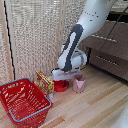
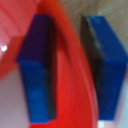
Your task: Transport the gripper mindfully toward the orange-red bowl and clasp it to elevate with ease. Ensure your robot's arm aligns efficiently with the top drawer's opening. Carefully slide the orange-red bowl into the designated spot with precision. After confirmation, withdraw the gripper gently. Close the drawer smoothly by transitioning the gripper to its handle.
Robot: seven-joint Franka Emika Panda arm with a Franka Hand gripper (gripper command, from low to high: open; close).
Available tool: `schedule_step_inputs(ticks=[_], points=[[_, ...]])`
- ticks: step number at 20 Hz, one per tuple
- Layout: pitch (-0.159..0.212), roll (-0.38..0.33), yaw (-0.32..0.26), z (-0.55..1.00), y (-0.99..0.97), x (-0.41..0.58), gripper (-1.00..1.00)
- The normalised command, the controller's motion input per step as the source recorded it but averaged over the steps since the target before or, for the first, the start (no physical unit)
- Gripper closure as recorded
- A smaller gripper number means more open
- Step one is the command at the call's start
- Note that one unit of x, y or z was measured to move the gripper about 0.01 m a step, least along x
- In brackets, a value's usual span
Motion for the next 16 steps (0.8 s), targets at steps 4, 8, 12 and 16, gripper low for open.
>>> schedule_step_inputs(ticks=[4, 8, 12, 16], points=[[0.022, 0.003, 0.023, 0.01, 0.0, 0.342, 1.0], [0.018, 0.022, 0.017, 0.23, -0.02, 0.377, 1.0], [0.093, 0.009, 0.01, 0.55, -0.08, 0.323, 1.0], [0.096, 0.001, 0.0, 0.67, -0.04, 0.221, 1.0]])
